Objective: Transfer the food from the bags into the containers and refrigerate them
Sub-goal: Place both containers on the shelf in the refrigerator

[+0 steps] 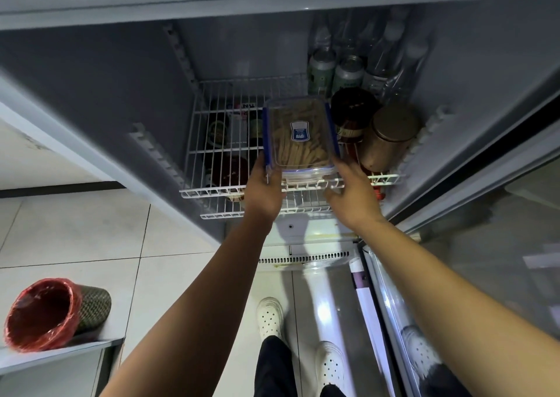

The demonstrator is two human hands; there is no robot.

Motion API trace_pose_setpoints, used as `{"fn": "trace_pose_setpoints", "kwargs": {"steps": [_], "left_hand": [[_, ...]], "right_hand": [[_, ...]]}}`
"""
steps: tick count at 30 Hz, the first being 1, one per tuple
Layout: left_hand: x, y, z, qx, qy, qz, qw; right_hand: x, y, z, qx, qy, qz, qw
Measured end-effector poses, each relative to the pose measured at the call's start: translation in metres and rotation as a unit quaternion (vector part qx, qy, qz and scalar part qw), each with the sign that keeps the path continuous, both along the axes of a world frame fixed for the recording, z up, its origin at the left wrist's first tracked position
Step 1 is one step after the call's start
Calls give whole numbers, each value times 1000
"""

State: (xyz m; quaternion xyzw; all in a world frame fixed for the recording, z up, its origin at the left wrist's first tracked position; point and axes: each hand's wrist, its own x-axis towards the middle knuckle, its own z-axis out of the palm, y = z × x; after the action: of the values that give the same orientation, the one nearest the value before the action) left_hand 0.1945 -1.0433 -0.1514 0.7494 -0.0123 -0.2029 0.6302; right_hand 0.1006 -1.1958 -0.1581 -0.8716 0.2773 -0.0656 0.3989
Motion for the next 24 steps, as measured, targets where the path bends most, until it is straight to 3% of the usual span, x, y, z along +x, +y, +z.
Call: {"fn": "trace_pose_setpoints", "kwargs": {"steps": [2,4,6,9,11,19,22,24], "left_hand": [[-6,3,1,100,-90,-37,990],[-10,8,-2,206,-194,-99,954],[-17,13,2,321,-219,-179,904],[-24,21,7,420,-224,-231,848],[-27,22,10,455,-240,-244,822],[-13,15,40,514,-192,-318,773],[-15,23,45,565,-211,-355,714],[-28,31,50,574,-225,-354,703]], "right_hand": [[-3,-1,3,-51,33,25,998],[-6,-1,12,-74,60,46,994],[-8,1,23,-101,88,67,989],[-10,3,37,-149,126,98,976],[-11,6,42,-160,148,115,969],[0,7,65,-190,214,156,945],[-4,11,74,-180,271,174,929],[-22,19,80,-173,282,173,928]]}}
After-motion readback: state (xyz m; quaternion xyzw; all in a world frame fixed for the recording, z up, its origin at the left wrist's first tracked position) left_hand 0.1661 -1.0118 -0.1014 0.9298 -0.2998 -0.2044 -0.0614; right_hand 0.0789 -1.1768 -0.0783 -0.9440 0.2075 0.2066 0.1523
